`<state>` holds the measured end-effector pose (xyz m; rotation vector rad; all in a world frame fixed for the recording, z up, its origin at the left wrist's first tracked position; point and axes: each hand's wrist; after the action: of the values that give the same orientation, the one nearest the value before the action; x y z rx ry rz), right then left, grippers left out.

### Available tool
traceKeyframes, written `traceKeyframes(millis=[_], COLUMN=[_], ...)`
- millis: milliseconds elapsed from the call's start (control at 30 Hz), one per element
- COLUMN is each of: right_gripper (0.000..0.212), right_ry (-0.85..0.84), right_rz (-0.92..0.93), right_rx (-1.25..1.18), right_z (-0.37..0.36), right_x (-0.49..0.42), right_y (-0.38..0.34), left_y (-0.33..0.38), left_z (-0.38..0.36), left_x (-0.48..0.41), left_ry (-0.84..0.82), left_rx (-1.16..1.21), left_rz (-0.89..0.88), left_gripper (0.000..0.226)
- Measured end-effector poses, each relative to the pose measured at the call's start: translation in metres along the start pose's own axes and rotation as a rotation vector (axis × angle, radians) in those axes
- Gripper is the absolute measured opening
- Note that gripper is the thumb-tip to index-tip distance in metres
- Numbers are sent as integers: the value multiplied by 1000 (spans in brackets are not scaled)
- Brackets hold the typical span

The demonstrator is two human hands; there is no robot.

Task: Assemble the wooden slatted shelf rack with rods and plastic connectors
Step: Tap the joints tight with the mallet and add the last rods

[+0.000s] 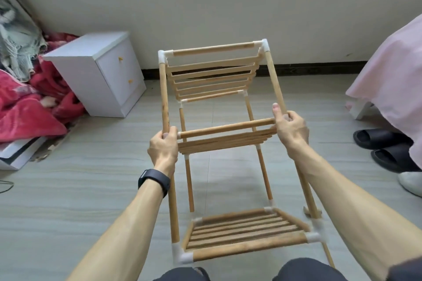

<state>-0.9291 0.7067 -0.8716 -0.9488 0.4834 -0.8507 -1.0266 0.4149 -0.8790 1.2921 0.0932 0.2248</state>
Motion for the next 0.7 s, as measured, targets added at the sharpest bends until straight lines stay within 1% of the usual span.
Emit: traceKeyframes(millis=[133,200,267,333,400,433,500,600,700], right_gripper=[38,32,30,35,41,39,31,18,19], right_ry=[83,130,187,227,206,178,113,55,-18], right_rz=[37,71,116,167,222,237,245,239,190], right_rx=[-68,-90,-110,-118,-100,-94,-83,-67,-40], right_z=[-7,-10,-15,-21,-27,-29,-34,-40,-41], right_x=[-3,0,8,17,22,23,26,31,33], right_y=[3,6,15,29,44,51,65,83,97], left_y=[-1,-5,-15,-28,-39,-43,-54,-71,-84], left_z=[-5,-10,-15,-19,-21,-22,-22,-20,-19], left_x=[-7,-8,-5,-1,-2,-3,-4,0,3], left_ry=[31,48,73,86,46,13,-44,-87,-125], left_rx=[27,36,11,-18,-18,-17,-29,-60,-47], left_rz=[-88,-152,-216,-281,-284,-262,-214,-199,-156], left_gripper=[32,31,31,29,26,24,22,23,23])
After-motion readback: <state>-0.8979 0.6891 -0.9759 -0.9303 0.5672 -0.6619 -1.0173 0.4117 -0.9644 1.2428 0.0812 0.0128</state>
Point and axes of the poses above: each hand's wrist, its own x-axis away from the middle knuckle, its own z-axis out of the back of the hand, y = z × x, and after that the axes turned 4 degrees about x, right-handed
